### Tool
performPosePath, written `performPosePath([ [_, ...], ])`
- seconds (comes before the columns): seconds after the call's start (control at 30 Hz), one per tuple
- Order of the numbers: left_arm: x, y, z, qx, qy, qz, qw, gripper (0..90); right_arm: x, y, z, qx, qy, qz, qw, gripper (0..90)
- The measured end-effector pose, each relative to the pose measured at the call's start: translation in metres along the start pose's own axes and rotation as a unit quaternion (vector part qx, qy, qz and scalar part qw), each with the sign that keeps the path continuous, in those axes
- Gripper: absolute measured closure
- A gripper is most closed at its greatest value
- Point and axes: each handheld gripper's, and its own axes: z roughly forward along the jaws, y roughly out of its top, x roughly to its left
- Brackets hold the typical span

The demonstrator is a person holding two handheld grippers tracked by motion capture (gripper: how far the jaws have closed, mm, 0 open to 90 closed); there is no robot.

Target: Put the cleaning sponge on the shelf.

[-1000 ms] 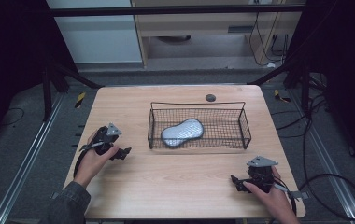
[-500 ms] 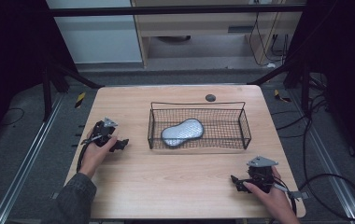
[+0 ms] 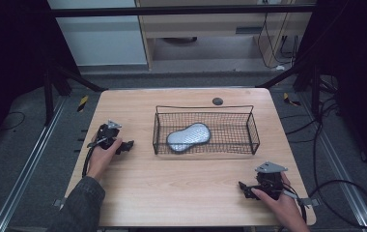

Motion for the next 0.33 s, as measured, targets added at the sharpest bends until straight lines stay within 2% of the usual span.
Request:
performPosePath([
  [0.07, 0.0006, -0.0032, 0.0021, -0.013, -0.003, -0.014, 0.9998, 2.4, 0.0, 0.0, 0.0, 0.0, 0.0, 0.0, 1.0, 0.3],
  [0.33, 0.0002, -0.0041, 0.003, -0.017, 0.0, -0.018, 0.9997, 0.0, -0.0001, 0.0, 0.0, 0.0, 0.0, 0.0, 1.0, 0.3],
])
